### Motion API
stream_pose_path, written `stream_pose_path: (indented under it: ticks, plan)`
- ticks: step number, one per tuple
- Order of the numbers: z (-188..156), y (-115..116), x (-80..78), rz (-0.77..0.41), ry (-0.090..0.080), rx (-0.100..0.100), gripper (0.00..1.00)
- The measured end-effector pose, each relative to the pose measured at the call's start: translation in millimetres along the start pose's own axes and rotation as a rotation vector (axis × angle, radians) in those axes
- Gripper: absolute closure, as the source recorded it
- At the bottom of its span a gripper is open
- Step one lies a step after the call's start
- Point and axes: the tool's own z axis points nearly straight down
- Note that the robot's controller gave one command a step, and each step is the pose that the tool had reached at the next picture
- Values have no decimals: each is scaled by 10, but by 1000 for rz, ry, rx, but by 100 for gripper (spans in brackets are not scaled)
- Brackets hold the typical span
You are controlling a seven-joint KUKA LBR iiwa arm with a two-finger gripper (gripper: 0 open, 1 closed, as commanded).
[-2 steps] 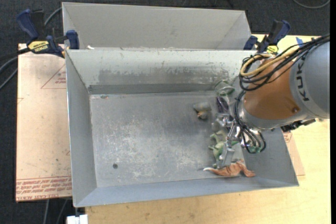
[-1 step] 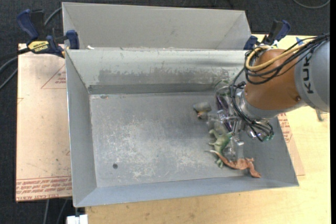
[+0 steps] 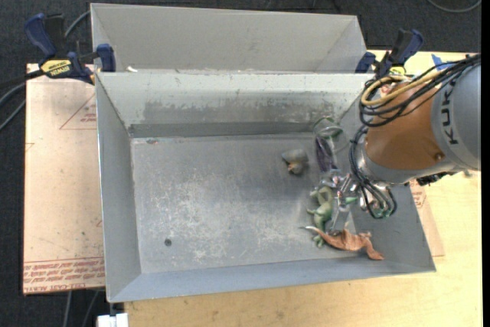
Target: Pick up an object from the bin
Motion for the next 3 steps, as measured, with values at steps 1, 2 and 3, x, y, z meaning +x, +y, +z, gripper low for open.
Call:
stream_pose_path:
  ticks: [1, 2, 3]
  plan:
    - [0, 1, 0, -1, 0, 0, 100]
    - [-1014, 157, 94, -19, -9, 0, 100]
    - [-291, -75, -76, -481, -9, -5, 100]
